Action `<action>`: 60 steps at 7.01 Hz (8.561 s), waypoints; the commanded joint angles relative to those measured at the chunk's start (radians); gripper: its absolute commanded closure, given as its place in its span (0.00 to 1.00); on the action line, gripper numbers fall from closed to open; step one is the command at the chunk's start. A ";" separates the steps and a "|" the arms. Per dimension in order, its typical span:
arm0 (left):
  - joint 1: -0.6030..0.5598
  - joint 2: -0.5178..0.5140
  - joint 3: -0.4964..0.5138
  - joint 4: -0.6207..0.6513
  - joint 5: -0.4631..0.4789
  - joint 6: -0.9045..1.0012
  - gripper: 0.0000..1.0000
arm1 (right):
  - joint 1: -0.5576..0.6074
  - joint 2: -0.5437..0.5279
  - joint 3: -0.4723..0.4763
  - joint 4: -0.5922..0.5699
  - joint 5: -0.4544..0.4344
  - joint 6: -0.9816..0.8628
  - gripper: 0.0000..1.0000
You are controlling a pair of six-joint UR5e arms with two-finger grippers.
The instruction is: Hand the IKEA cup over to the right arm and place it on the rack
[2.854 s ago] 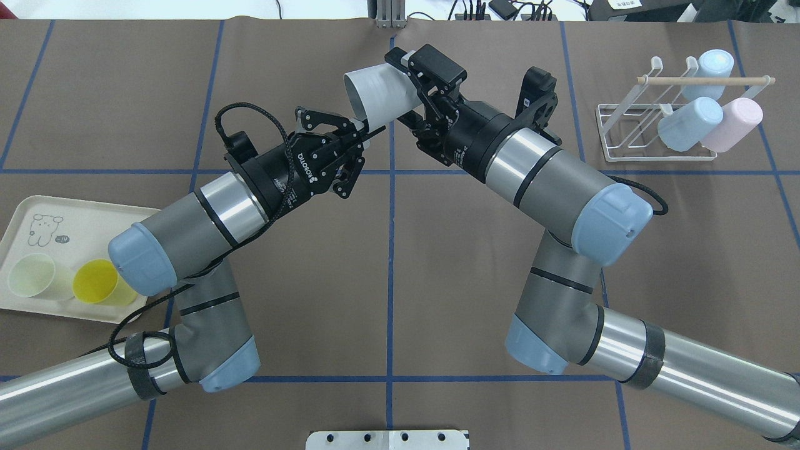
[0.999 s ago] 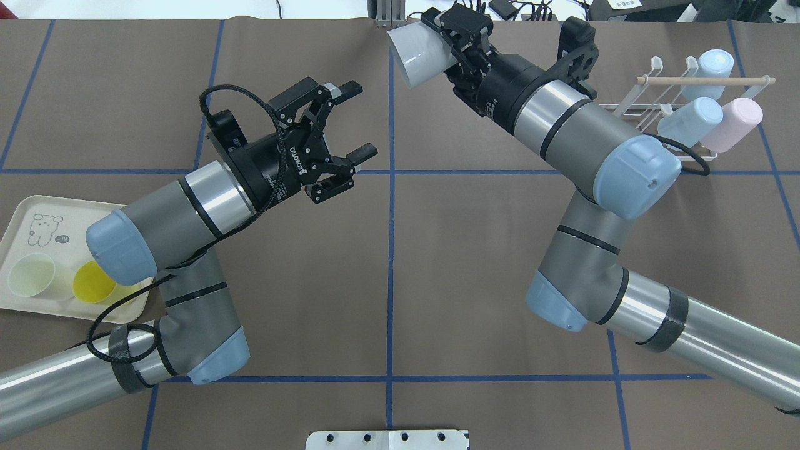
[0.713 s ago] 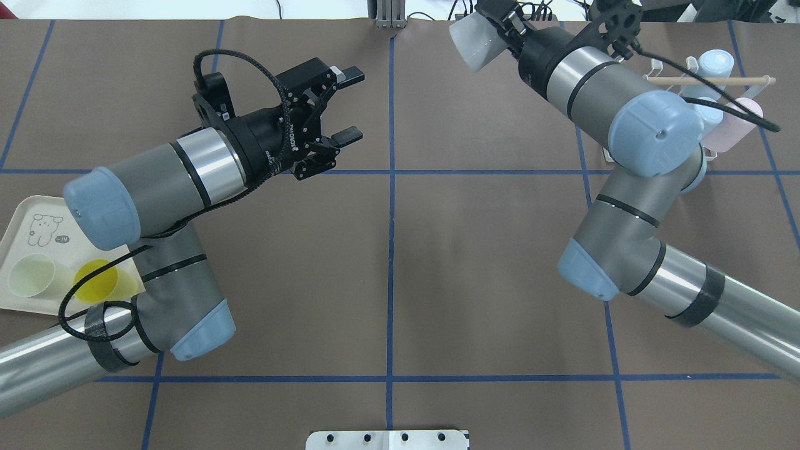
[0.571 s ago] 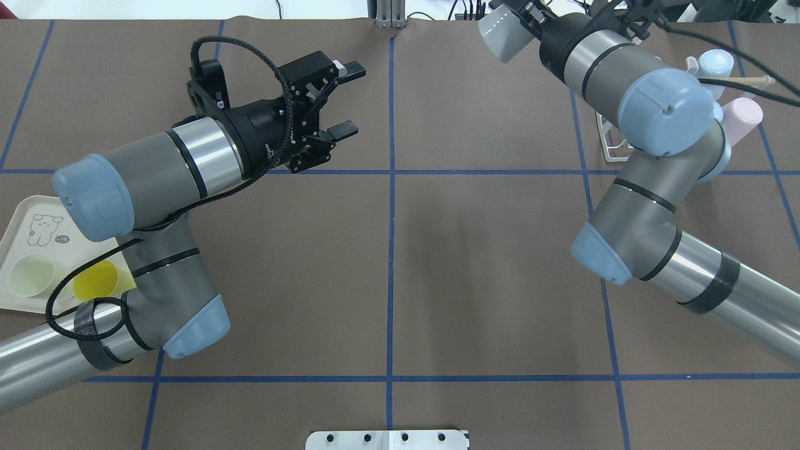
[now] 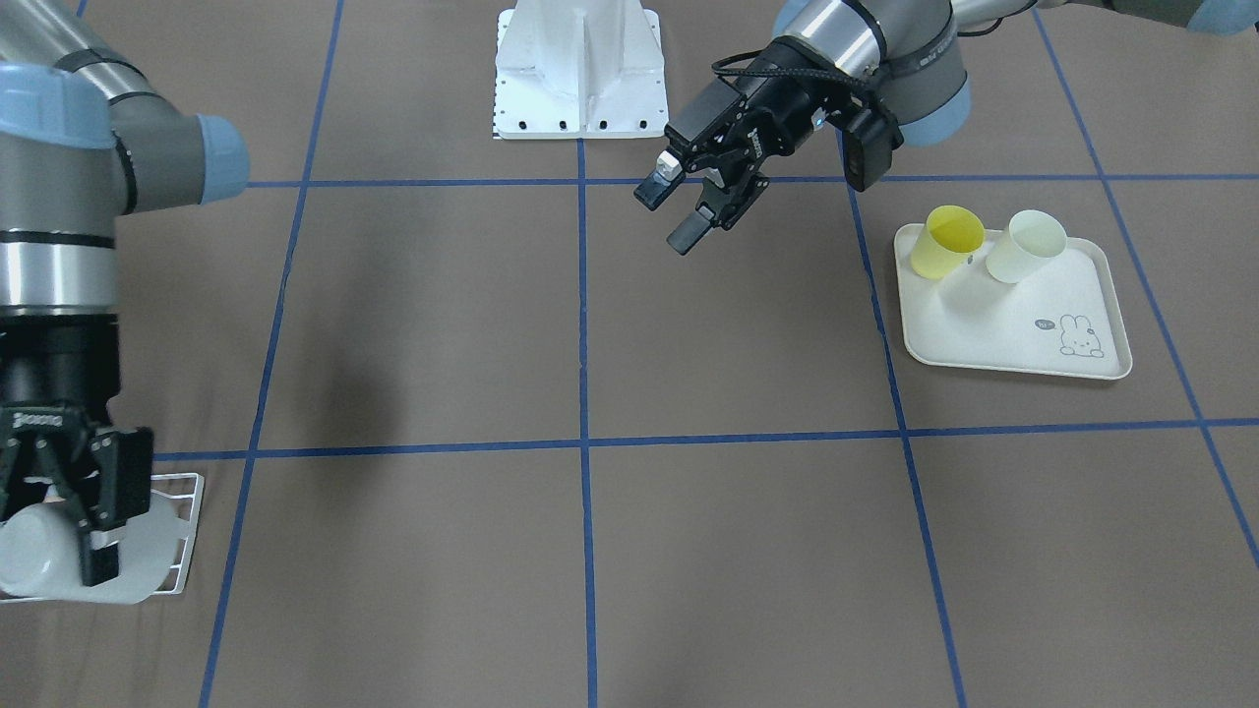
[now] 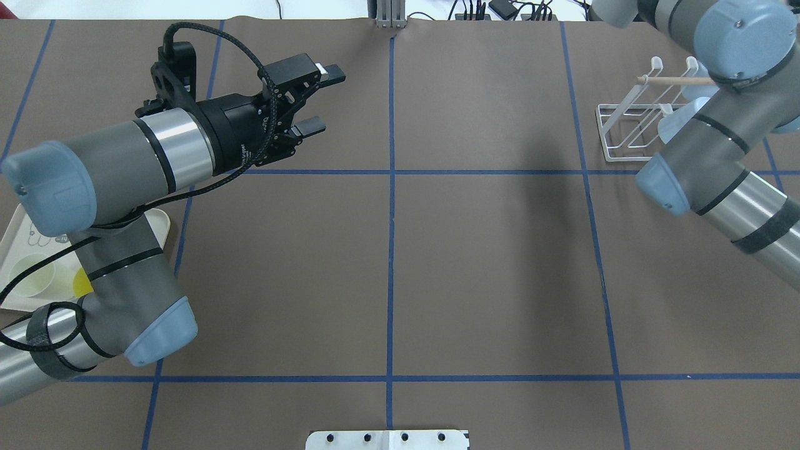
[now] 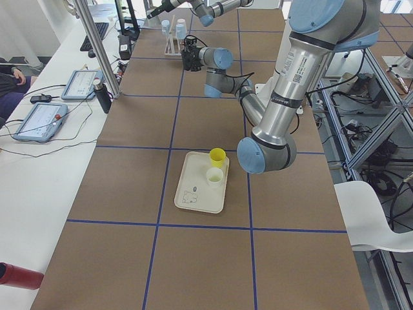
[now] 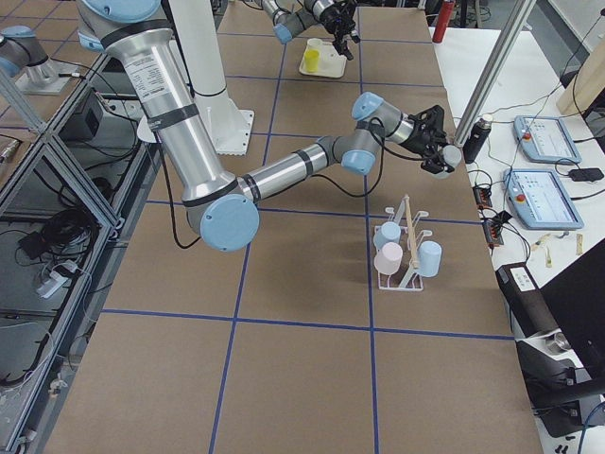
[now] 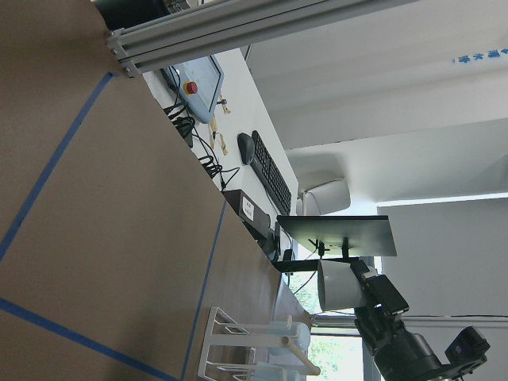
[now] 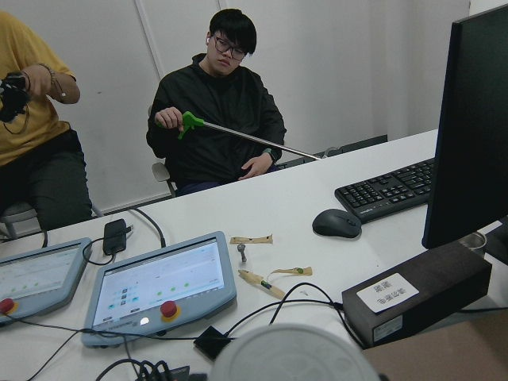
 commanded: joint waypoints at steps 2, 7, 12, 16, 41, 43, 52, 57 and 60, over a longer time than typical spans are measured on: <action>0.001 0.004 -0.004 0.002 -0.001 0.003 0.00 | 0.060 -0.050 -0.216 0.282 0.063 -0.191 1.00; 0.005 0.025 -0.004 0.001 -0.003 0.002 0.00 | 0.058 -0.165 -0.146 0.339 0.162 -0.257 1.00; 0.008 0.025 -0.004 0.001 -0.001 -0.014 0.00 | 0.019 -0.181 -0.137 0.336 0.156 -0.256 1.00; 0.011 0.024 -0.004 0.001 -0.001 -0.014 0.00 | 0.008 -0.173 -0.140 0.337 0.144 -0.259 1.00; -0.395 0.662 -0.133 0.324 -0.652 1.280 0.00 | -0.015 -0.032 0.299 -0.075 0.592 0.254 0.00; -0.407 0.723 -0.095 0.349 -0.652 1.477 0.00 | -0.049 -0.031 0.328 -0.074 0.590 0.330 0.00; -0.400 0.742 0.046 0.346 -0.653 1.631 0.00 | -0.068 -0.047 0.325 -0.043 0.590 0.324 0.00; -0.381 0.707 0.069 0.346 -0.653 1.593 0.00 | -0.068 -0.050 0.317 -0.037 0.590 0.315 0.00; -0.338 0.683 0.106 0.346 -0.653 1.594 0.53 | -0.068 -0.060 0.317 -0.025 0.592 0.315 0.00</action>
